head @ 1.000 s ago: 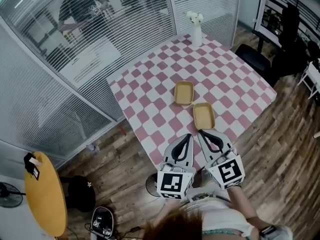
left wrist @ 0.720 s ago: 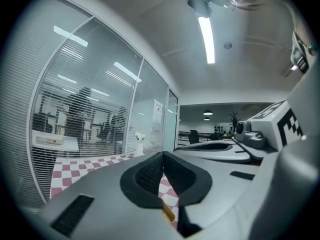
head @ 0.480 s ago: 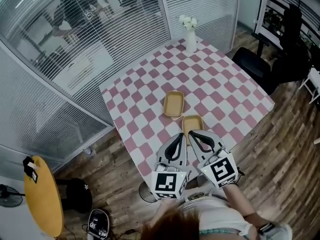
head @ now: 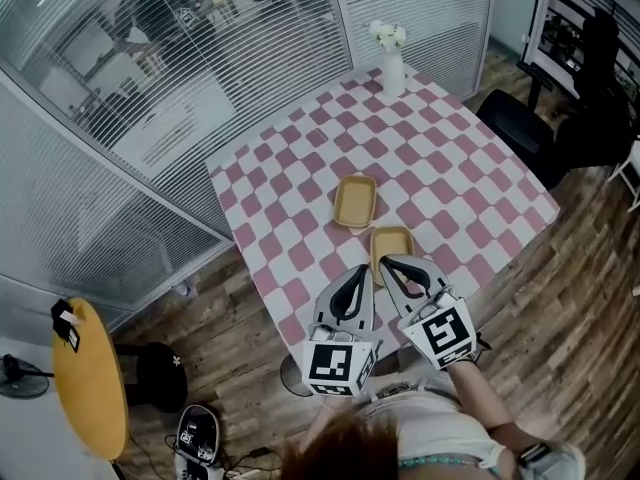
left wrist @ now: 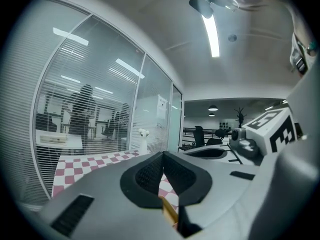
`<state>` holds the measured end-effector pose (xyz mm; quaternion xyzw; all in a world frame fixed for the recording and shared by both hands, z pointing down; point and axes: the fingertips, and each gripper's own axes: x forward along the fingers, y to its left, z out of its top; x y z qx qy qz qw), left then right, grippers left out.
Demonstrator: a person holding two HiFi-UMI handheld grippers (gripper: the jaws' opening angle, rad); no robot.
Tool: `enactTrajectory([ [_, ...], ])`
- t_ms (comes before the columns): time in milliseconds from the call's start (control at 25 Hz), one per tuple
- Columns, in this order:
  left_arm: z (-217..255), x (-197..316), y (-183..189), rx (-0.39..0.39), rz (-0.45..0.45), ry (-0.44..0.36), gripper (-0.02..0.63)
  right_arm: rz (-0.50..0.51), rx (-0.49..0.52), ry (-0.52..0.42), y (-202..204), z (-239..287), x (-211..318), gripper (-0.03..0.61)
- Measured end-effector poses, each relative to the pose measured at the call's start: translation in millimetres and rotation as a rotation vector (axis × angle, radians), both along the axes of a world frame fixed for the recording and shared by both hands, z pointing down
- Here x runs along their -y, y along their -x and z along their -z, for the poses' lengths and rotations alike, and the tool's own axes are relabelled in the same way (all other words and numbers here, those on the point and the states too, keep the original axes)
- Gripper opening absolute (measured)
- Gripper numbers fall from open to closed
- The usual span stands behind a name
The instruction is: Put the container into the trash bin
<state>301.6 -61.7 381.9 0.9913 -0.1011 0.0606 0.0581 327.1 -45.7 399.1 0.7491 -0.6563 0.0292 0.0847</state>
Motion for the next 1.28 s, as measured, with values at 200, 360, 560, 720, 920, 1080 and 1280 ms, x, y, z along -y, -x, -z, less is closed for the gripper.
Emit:
enactTrajectory([
  [200, -5.1, 6.6, 9.7, 0.015, 0.029, 0.009, 0.009, 0.029, 0.008, 0.091, 2.9, -28.1, 5.9, -0.006],
  [360, -7.8, 12.5, 16.8, 0.021, 0.053, 0.022, 0.009, 0.044, 0.025, 0.15, -1.3, -65.1, 9.5, -0.007],
  [560, -13.7, 20.5, 22.3, 0.035, 0.076, 0.037, 0.009, 0.058, 0.002, 0.269, -5.9, -105.4, 15.9, -0.006],
  [720, -23.6, 25.3, 26.5, 0.051, 0.094, 0.053, 0.009, 0.068, -0.026, 0.367, -8.7, -134.5, 20.1, -0.006],
  [920, -33.0, 28.2, 33.8, 0.079, 0.12, 0.068, 0.009, 0.141, -0.028, 0.516, 0.7, -179.7, 19.2, 0.021],
  [1080, -38.1, 35.1, 34.9, 0.092, 0.132, 0.067, 0.009, 0.204, 0.031, 0.628, 5.4, -216.5, 20.7, 0.053],
  [1280, -41.4, 39.6, 42.0, 0.101, 0.16, 0.058, 0.009, 0.254, 0.016, 0.767, 8.8, -256.9, 17.3, 0.11],
])
